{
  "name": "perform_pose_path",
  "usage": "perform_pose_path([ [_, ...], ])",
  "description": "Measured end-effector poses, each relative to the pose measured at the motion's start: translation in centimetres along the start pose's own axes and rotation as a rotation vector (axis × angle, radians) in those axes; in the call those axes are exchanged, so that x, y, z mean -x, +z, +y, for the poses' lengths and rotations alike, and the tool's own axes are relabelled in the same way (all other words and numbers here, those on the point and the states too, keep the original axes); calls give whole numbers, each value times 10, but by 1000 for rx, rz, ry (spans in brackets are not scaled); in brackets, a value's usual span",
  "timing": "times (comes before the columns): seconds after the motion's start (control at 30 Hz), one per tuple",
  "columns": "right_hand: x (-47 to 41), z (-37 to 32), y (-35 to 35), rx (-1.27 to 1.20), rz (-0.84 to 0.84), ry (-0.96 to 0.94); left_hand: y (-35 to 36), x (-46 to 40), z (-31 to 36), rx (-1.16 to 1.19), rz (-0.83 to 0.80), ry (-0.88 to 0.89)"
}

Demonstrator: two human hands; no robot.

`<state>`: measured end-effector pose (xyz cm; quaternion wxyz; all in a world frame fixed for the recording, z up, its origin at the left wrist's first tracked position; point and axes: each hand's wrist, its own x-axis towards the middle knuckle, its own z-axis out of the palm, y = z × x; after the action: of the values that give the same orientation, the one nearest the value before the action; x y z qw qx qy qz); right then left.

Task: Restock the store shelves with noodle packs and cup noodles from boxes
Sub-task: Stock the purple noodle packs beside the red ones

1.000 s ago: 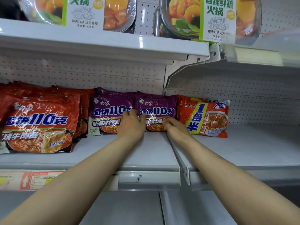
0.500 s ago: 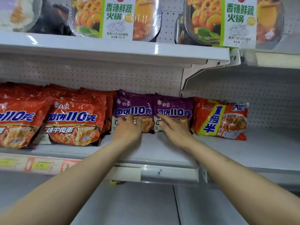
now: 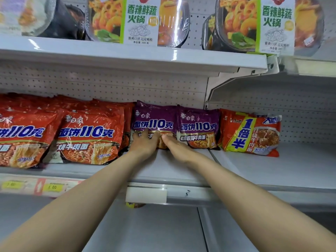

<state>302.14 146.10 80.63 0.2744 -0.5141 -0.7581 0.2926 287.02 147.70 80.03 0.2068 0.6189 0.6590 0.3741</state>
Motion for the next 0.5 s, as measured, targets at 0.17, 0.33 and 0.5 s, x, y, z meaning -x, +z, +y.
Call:
perform_pose_path([
  [0.17,-2,2,4,-28,49,9,-2,-1,-4,5,2,23],
  [0.33,5,5,-3,-103,181,-3,-3,5,-2,70,55,24],
  [0.5,26,12,-19,-162,275,-2,5,35,26,171,144,51],
])
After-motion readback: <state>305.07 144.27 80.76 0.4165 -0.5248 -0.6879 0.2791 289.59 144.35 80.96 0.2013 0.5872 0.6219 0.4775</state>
